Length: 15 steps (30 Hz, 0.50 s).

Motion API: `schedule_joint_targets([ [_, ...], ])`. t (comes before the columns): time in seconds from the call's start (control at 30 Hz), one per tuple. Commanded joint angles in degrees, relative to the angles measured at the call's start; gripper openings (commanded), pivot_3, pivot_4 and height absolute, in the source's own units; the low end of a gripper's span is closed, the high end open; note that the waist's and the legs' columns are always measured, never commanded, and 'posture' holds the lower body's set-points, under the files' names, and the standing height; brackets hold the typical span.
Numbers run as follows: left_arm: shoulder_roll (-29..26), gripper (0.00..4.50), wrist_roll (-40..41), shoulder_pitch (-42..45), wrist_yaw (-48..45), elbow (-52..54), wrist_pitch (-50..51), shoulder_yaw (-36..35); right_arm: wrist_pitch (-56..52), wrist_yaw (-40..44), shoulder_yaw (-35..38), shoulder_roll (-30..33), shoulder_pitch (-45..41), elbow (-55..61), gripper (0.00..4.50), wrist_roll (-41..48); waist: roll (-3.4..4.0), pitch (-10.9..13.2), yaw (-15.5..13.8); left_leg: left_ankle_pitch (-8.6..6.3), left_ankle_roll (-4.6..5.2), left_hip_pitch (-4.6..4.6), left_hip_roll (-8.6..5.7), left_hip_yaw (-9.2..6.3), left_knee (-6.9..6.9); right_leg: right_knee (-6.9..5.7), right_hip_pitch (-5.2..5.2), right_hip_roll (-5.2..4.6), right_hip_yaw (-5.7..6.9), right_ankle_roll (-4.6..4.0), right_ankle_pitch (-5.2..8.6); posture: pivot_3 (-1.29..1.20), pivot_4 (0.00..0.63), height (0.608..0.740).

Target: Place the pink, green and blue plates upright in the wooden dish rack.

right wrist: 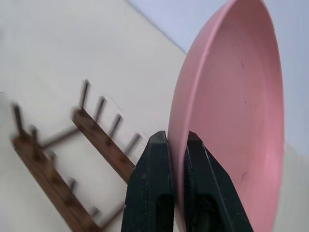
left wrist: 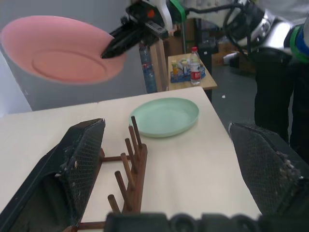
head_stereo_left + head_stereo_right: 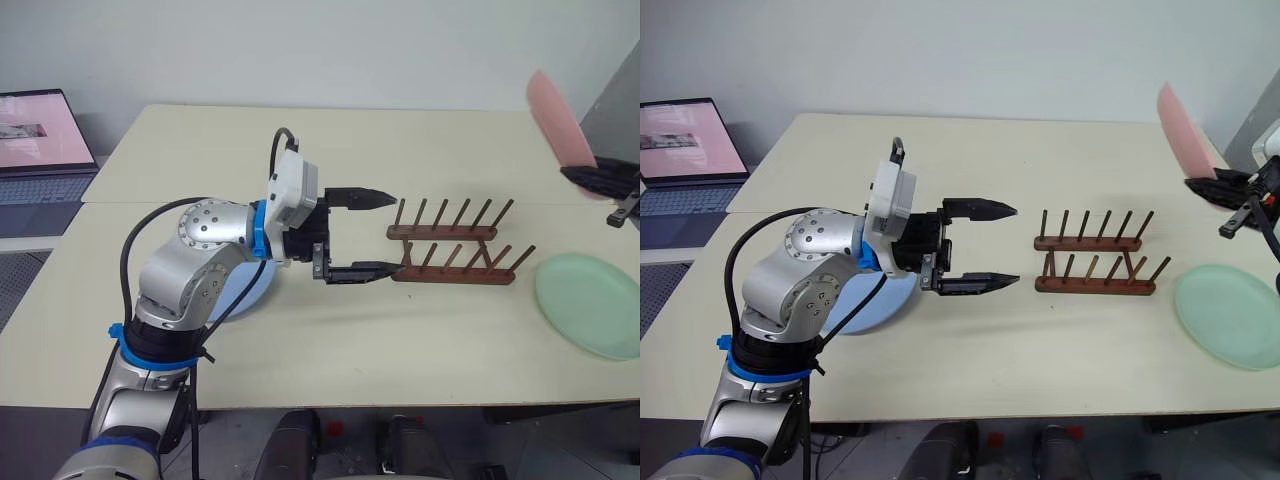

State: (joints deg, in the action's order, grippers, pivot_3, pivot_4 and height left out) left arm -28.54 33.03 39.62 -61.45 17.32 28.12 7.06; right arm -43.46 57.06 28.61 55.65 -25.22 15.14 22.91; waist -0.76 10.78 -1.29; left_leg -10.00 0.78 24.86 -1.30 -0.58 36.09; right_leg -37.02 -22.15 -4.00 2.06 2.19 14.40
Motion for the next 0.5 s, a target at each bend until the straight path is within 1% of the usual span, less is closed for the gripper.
schedule_joint_targets([
  [0.03,0.48,4.50,0.79,1.55,0.05,0.64,-0.34,-0.47,-10.63,-7.07,8.29,-4.63,-0.64,6.94,0.01,9.96,0.00,0.00,-0.01,0.00,0.00,0.00,-0.01,0.00,-0.01,-0.01,0.00,-0.01,0.00,-0.01,0.00,0.00,0.150,0.740],
  [0.13,0.54,4.50,0.89,1.94,-0.25,0.58,-0.18,-0.26,-17.74,-11.52,12.29,-9.27,0.01,10.00,0.01,17.28,0.00,0.00,-0.02,0.00,0.00,0.00,0.00,-0.04,-0.02,0.00,0.00,-0.01,0.04,-0.05,-0.03,0.00,0.150,0.740],
  [0.27,1.16,4.50,0.82,2.68,-0.52,0.11,-0.07,0.15,-24.22,-16.87,15.66,-12.74,0.01,10.29,0.01,25.12,0.00,0.00,-0.02,0.00,0.01,0.02,-0.01,-0.03,-0.05,0.00,-0.03,-0.01,0.04,-0.11,-0.09,0.00,0.150,0.740],
  [0.33,1.57,4.50,0.71,3.01,-0.86,-0.15,-0.16,0.59,-25.54,-18.34,16.37,-13.31,0.73,8.96,0.01,27.34,0.00,0.00,0.00,0.00,0.01,0.03,-0.01,-0.01,-0.05,0.00,-0.03,-0.01,0.03,-0.11,-0.08,0.00,0.150,0.740],
  [0.5,2.38,4.50,0.32,3.31,-1.36,-0.57,-0.67,1.69,-24.79,-19.49,15.63,-12.16,2.03,4.77,0.01,29.43,0.00,0.00,0.02,0.01,0.03,0.03,-0.01,0.03,-0.04,-0.01,-0.04,0.01,0.00,-0.07,-0.03,0.00,0.150,0.740],
])
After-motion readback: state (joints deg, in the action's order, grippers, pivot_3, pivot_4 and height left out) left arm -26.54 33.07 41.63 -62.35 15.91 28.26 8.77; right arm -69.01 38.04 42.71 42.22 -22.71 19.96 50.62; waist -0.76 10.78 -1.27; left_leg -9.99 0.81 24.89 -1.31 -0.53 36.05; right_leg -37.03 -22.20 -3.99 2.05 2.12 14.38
